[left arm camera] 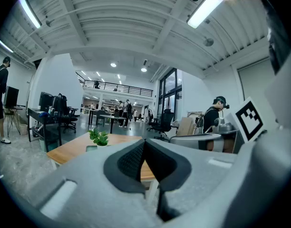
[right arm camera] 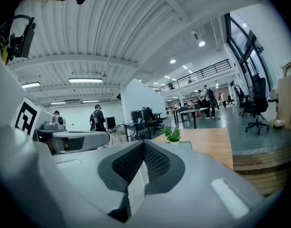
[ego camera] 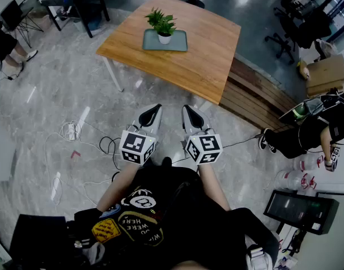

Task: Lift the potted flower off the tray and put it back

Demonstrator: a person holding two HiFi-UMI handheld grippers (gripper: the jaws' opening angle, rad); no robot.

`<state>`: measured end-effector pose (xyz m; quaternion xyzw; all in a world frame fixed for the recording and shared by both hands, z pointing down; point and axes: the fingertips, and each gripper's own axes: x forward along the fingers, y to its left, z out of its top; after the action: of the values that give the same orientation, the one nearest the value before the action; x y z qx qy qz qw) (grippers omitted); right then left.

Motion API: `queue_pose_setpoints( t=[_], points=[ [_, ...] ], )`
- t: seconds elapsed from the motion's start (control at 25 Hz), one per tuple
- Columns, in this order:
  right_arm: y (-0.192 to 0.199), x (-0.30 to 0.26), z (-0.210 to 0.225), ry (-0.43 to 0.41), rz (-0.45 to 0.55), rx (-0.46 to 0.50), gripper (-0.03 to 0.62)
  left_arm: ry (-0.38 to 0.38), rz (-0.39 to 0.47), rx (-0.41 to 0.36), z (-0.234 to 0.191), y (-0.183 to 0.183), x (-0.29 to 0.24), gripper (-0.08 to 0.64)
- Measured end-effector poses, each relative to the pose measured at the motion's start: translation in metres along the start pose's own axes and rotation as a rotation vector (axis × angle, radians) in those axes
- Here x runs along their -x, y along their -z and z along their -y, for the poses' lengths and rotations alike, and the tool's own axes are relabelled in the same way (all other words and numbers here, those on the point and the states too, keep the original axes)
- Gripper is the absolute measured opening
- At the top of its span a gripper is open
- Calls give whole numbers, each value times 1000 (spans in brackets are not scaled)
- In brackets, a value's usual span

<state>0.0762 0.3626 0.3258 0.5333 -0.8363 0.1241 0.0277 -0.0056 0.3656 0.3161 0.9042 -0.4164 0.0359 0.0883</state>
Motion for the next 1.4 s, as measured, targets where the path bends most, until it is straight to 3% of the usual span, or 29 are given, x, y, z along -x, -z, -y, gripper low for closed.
queue_pose_setpoints(
  t=[0.44, 0.64, 0.8, 1.08, 1.2, 1.4],
  points=[
    [1, -14, -2, -14, -6, 21, 2, -3, 4, 2, -11, 0, -7, 0],
    [-1, -23, -1, -33, 33, -41, 2, -7, 6, 5, -23, 1, -9, 0],
    [-3, -36, -2, -23, 30, -30, 2, -14, 8, 9, -39, 2, -9, 0],
    [1, -59, -2, 13, 31, -34, 2, 60, -6, -1, -57, 9, -15, 0],
    [3, -72, 7, 23, 8, -25, 2, 100, 13, 59, -62, 7, -24, -2],
    [14, -107, 24, 9, -34, -25, 2, 92, -7, 77, -83, 18, -51, -2]
  ],
)
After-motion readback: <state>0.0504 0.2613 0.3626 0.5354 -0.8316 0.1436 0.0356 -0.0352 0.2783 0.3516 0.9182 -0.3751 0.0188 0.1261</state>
